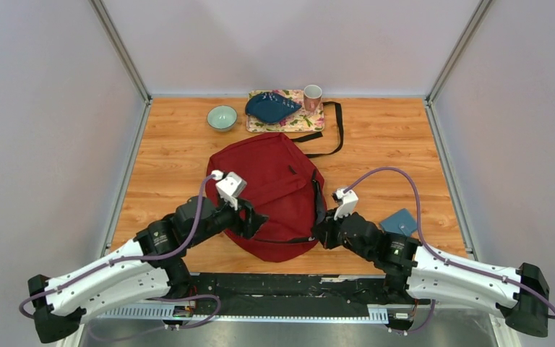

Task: Pack the student bag
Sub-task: Zip the student bag in the student bag.

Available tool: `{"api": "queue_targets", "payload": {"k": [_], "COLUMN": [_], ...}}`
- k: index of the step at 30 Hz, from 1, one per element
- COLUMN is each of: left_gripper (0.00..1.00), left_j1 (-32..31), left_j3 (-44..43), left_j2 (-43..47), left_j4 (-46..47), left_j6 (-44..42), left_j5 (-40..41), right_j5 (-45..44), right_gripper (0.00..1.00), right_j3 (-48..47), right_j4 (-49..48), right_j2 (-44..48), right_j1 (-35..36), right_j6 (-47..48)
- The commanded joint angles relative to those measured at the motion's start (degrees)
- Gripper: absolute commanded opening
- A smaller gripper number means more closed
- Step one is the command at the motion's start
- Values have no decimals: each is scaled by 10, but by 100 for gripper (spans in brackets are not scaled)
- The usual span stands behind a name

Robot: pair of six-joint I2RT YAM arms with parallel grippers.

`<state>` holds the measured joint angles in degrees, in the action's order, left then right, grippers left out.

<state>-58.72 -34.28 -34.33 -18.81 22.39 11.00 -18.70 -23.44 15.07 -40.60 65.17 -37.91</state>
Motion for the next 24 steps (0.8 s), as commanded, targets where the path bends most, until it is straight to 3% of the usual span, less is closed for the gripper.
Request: {"api": "queue_targets", "payload": {"k": [1, 5, 10, 19, 22, 24], "left_gripper": [78, 79, 79, 80, 71, 58], "left_j1": [2, -9, -75, -86, -87, -87], "left_j3": [-58, -109, -140, -112, -82, -65], "left_j2": [-94, -221, -320, -393, -406, -408], "left_j4": [75, 85, 64, 119, 139, 163], "left_j6": [-72, -101, -155, -155, -137, -116], "left_j5": [-168, -278, -263, -256, -238, -233], "right_j5": [-5, -18, -23, -20, -23, -23], "right_gripper": [0, 0, 0, 0, 0, 0], "right_j3": [-28, -28, -26, -22, -21, -20], "right_j4": [-20, -14, -13, -9, -7, -8], "right_j2": [19, 28, 34, 47, 48, 46], "right_j1": [-1, -2, -2, -2, -2, -2], "right_j6": [20, 16, 15, 8, 6, 6]}}
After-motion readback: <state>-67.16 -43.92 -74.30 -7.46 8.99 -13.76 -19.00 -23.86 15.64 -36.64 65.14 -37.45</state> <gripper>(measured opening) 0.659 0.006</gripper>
